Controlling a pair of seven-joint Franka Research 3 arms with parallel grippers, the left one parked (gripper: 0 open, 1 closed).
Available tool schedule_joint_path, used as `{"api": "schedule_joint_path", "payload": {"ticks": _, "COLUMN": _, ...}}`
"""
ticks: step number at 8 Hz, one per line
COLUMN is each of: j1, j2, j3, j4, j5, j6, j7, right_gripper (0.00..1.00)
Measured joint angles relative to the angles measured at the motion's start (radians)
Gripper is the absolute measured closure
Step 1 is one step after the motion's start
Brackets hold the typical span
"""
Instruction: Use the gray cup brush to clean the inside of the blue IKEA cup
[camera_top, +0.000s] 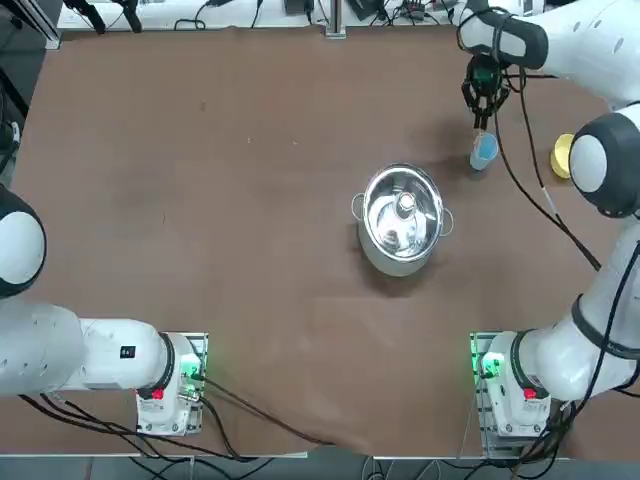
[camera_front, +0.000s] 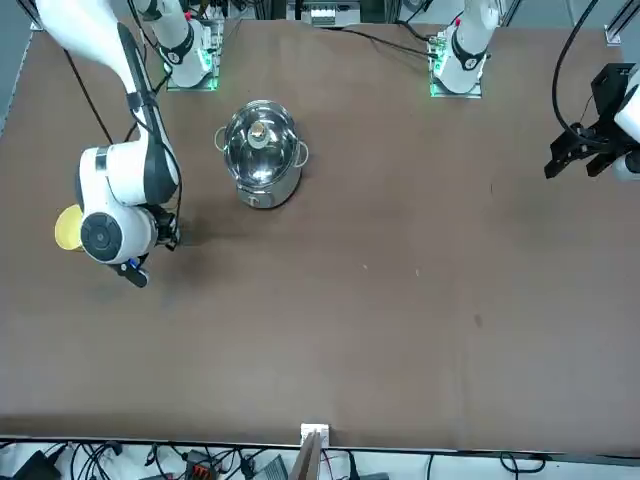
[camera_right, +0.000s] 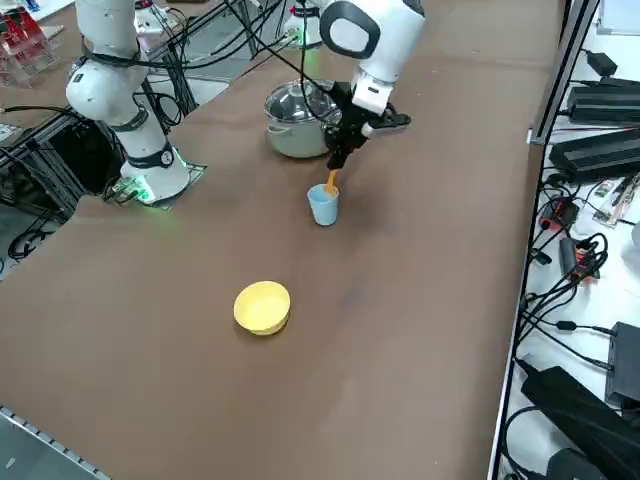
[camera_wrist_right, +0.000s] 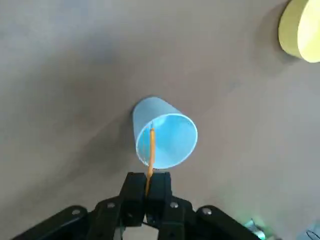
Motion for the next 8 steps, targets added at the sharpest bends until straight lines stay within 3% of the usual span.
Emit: {"api": "schedule_joint_path", "payload": {"ticks": 8, "j1": -0.007, "j2": 0.032, "j3": -0.009, "j4": 0.001, "j5": -0.113, "j6": -0.026, "j7": 0.000, "right_gripper": 0.95}}
